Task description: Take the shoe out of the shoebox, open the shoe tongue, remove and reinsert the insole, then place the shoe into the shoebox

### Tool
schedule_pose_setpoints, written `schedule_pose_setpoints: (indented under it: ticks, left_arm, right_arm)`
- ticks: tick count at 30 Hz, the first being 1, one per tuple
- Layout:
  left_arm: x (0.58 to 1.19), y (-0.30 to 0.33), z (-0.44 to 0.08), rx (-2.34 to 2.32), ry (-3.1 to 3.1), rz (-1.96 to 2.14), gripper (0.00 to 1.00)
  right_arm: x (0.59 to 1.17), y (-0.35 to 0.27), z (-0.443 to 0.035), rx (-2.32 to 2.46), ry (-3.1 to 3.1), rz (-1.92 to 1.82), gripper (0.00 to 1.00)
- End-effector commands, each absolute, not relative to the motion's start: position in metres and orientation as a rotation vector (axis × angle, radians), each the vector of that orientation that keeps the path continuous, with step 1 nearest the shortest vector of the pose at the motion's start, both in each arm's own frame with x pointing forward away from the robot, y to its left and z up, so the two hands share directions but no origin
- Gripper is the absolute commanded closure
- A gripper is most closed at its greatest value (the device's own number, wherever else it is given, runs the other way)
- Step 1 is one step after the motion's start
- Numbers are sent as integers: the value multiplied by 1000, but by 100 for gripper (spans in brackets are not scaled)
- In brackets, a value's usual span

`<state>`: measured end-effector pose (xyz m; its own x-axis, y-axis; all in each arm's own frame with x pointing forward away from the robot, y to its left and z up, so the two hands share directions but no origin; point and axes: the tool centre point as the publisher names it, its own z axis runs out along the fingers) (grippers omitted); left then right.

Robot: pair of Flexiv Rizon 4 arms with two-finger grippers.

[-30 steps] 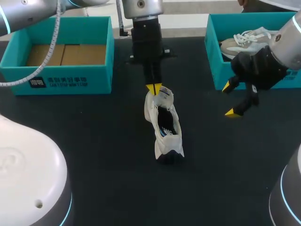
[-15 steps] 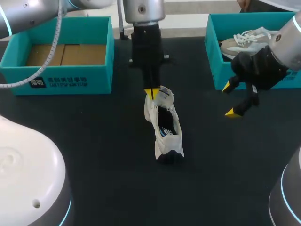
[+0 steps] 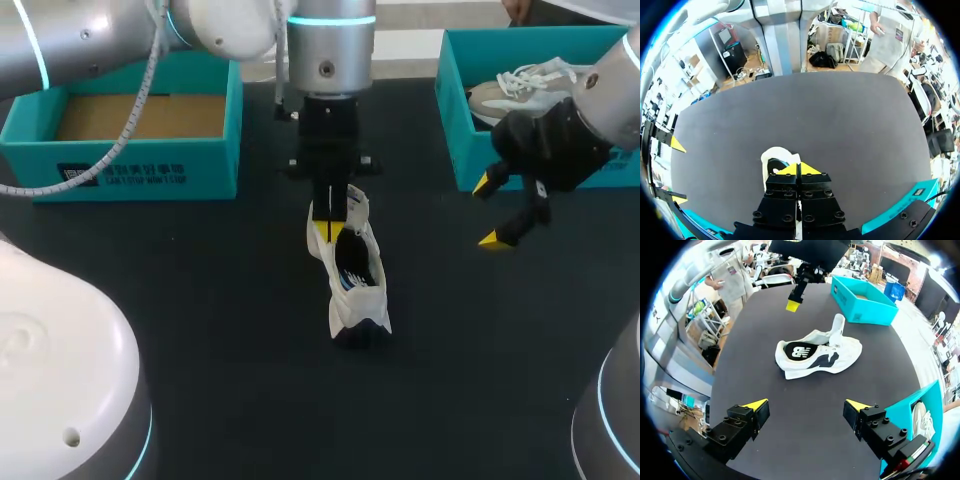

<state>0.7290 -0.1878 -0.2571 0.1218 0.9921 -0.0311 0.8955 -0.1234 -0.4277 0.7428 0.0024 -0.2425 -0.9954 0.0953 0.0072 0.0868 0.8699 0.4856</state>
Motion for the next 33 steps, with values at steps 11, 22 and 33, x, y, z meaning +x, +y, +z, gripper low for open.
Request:
schedule_pose_setpoints:
  ticks: [11,22,33]
  left_arm:
    - [731,-212,-313,-2129,-1997,401,100]
    - [737,-212,-315,-2069,-2100,364,100]
    - [738,-222,-336,-2095,-2136,370,100]
  right_arm:
    - [743,3,-243,149,3023,778,0]
    - [743,3,-243,149,3023,778,0]
    - [743,3,-243,149,3023,778,0]
